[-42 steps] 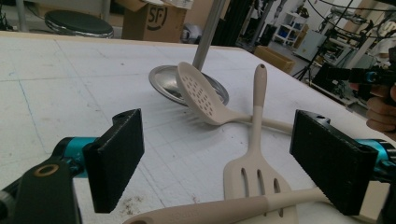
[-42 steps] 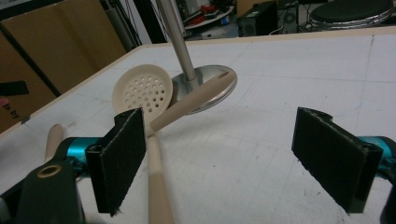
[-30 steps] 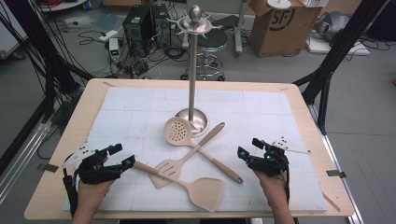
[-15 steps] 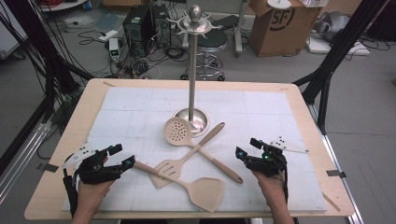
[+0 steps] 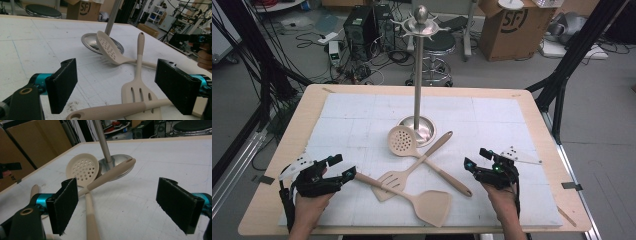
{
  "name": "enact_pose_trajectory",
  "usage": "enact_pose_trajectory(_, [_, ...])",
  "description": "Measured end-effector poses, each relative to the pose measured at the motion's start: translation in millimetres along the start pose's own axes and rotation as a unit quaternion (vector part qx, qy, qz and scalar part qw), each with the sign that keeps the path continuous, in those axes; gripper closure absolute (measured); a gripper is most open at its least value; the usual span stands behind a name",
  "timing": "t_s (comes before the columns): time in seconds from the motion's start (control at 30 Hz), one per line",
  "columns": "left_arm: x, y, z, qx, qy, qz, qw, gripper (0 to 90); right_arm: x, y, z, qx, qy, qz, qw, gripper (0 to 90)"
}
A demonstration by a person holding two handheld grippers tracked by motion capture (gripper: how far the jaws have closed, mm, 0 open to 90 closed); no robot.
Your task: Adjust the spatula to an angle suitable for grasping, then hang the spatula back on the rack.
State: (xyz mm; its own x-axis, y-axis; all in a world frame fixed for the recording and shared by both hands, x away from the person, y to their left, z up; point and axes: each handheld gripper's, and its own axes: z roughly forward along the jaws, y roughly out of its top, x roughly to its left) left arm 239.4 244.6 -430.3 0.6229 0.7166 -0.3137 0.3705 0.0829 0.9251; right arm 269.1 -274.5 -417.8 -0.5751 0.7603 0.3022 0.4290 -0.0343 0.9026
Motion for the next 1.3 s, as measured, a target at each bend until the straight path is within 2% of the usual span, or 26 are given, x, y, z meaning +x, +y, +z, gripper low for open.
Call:
enact_pose_trajectory(0.27, [1.5,0.6,5.1,-0.003,0.000,-0.007,1.0000,19.0,0.7,-2.7,-2.1,0.004,-0.001,-0.001,1.0000,17.1])
enact_pose_trajectory(0.73, [-1.1,1.4,19.2,0.007,-0.013,-0.002,0.9999,19.8,-0.8,-4.1,-13.6,-0.003,-0.007,0.002,1.0000,17.1])
enact_pose_trajectory(0.9, [1.2,2.3,17.9,0.003,-0.010,-0.004,0.9999,21.0,4.1,-1.3,-13.0,-0.005,0.011,0.011,0.9999,17.1])
enact_pose_trajectory(1.07, [3.8,2.1,15.6,-0.002,-0.004,-0.010,0.9999,20.9,17.8,2.9,-4.7,0.003,0.038,-0.002,0.9993,19.5])
enact_pose_trajectory(1.17, [4.5,1.9,15.3,-0.001,-0.003,-0.009,1.0000,20.9,27.5,4.7,1.1,0.013,0.052,-0.001,0.9986,20.0])
enact_pose_trajectory(1.3, [3.1,1.5,15.2,0.000,-0.005,-0.007,1.0000,21.0,42.1,8.4,7.4,0.020,0.078,-0.003,0.9967,28.4])
